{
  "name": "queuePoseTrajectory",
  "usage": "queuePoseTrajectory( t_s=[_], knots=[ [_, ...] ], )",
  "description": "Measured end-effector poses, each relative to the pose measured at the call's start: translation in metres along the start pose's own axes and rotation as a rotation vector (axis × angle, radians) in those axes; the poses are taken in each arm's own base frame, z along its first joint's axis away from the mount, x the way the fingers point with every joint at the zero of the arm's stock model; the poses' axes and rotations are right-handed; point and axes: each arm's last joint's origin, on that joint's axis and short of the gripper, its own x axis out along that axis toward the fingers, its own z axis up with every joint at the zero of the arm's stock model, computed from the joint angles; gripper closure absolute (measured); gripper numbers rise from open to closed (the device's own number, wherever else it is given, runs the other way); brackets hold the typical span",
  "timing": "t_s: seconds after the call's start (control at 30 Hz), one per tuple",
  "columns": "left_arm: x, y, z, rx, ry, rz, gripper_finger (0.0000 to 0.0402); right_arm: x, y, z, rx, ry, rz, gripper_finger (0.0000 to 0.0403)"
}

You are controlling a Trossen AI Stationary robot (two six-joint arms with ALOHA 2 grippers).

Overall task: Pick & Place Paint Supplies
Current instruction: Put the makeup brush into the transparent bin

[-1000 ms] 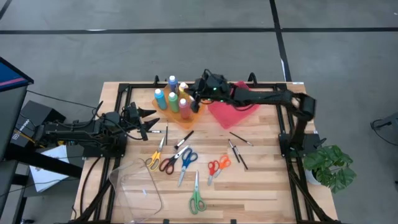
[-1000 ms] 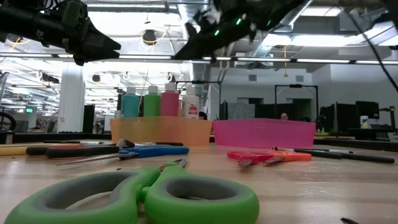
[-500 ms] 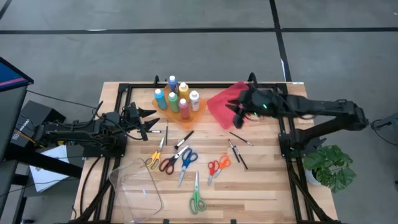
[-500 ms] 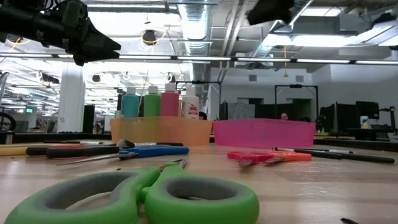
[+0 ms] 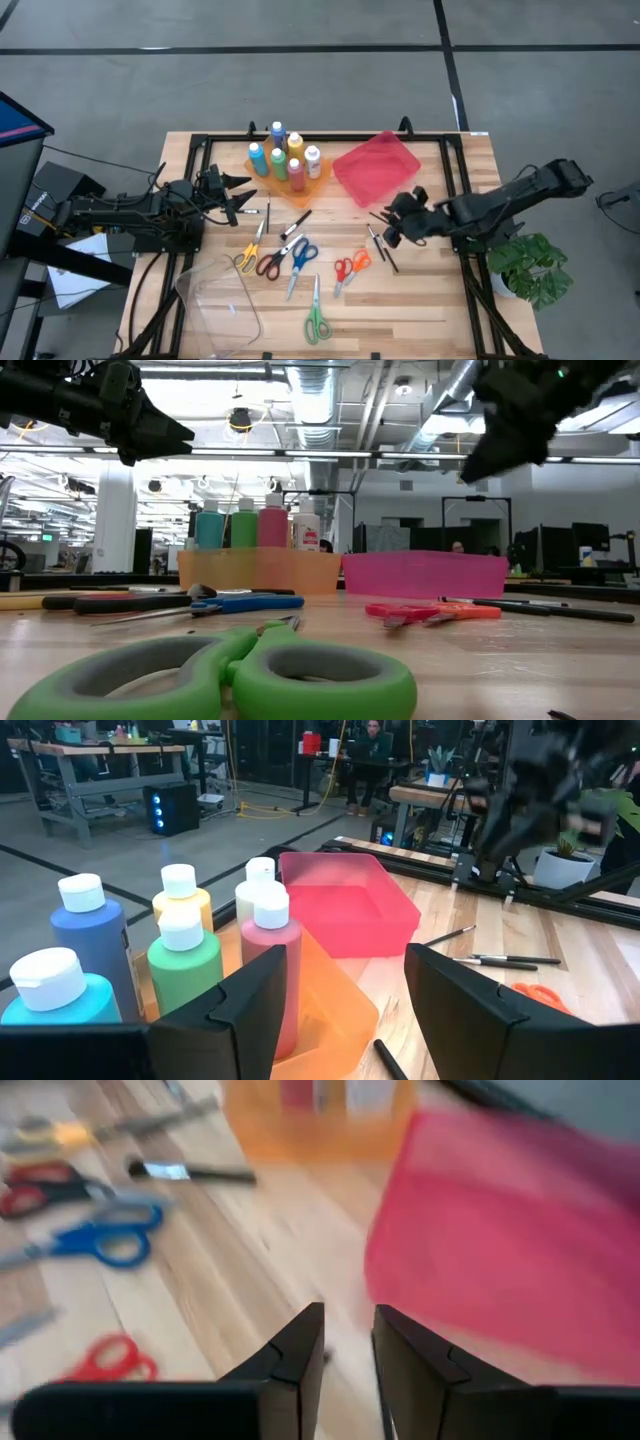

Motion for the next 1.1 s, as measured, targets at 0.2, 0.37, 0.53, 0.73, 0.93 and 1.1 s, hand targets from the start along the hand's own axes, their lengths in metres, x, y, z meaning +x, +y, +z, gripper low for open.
queuePoseTrajectory(
  t_s=[0.2, 0.37, 0.53, 0.73, 0.93, 1.1],
  knots=[
    [0.000, 0.000, -0.001, 0.002, 0.006, 0.001, 0.0202, 0.013, 0.007, -0.028, -0.027, 0.145, -0.088, 0.0314],
    [0.000, 0.000, -0.001, 0.002, 0.006, 0.001, 0.0202, 0.024, 0.013, -0.038, -0.066, 0.224, -0.112, 0.0314],
    [0.000, 0.000, -0.001, 0.002, 0.006, 0.001, 0.0202, 0.035, 0.016, -0.048, -0.108, 0.294, -0.142, 0.0292],
    [0.000, 0.000, -0.001, 0.002, 0.006, 0.001, 0.0202, 0.046, 0.011, -0.049, -0.106, 0.374, -0.164, 0.0215],
    [0.000, 0.000, -0.001, 0.002, 0.006, 0.001, 0.0201, 0.057, -0.003, -0.039, -0.110, 0.431, -0.166, 0.0174],
    [0.000, 0.000, -0.001, 0.002, 0.006, 0.001, 0.0202, 0.070, -0.018, -0.031, -0.101, 0.521, -0.129, 0.0182]
  ],
)
